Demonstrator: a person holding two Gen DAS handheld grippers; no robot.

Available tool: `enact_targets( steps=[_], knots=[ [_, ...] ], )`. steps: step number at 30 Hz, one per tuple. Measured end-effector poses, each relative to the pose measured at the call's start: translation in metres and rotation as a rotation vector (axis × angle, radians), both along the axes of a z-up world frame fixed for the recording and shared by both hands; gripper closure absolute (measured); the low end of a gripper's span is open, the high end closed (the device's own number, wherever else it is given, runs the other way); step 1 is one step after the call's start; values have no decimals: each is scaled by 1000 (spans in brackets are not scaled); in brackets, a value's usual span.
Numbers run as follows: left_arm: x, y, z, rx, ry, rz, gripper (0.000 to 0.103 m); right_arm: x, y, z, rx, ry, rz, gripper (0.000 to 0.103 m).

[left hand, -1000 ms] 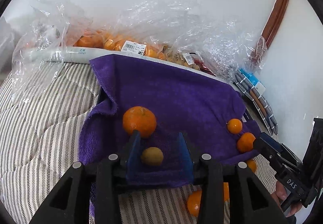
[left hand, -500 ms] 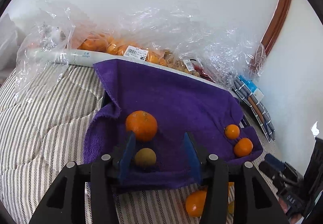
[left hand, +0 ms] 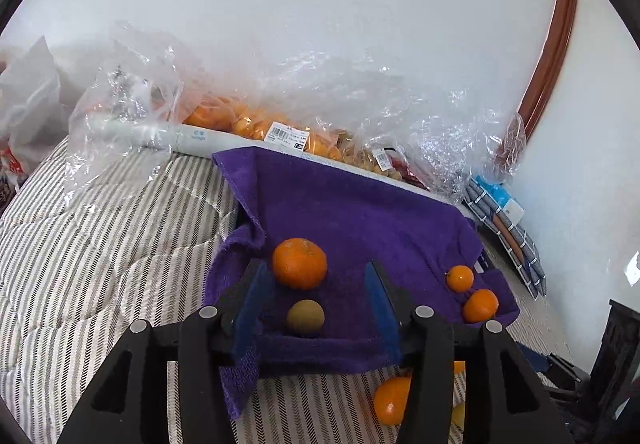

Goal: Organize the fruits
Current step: 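Move both open tools back toward the fruits beside the towel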

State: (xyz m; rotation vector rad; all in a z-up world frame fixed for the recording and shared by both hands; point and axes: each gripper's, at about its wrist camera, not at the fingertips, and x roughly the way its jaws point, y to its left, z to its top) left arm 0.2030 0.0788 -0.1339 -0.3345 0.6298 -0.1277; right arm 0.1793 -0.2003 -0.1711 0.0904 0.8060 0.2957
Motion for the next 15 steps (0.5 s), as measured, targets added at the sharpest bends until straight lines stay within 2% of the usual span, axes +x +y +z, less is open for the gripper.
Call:
enact_targets(
  steps=[8, 10, 11, 12, 15],
  knots=[
    [-19, 7, -3, 7, 1, 13, 53, 22, 7, -10, -47, 73, -2, 46],
    [-25, 10, -6, 1, 11, 13, 53, 28, 11, -13, -63, 85, 7, 54],
    [-27, 11, -8, -3, 16, 11, 53, 31, 13, -15, -72, 93, 11, 64],
    [-31, 12, -9, -6, 22, 7, 53, 33, 15, -17, -86, 108, 16, 68],
    [-40, 9, -14, -6, 34, -15, 53, 27, 16, -16, -93, 89, 26, 68]
  ],
)
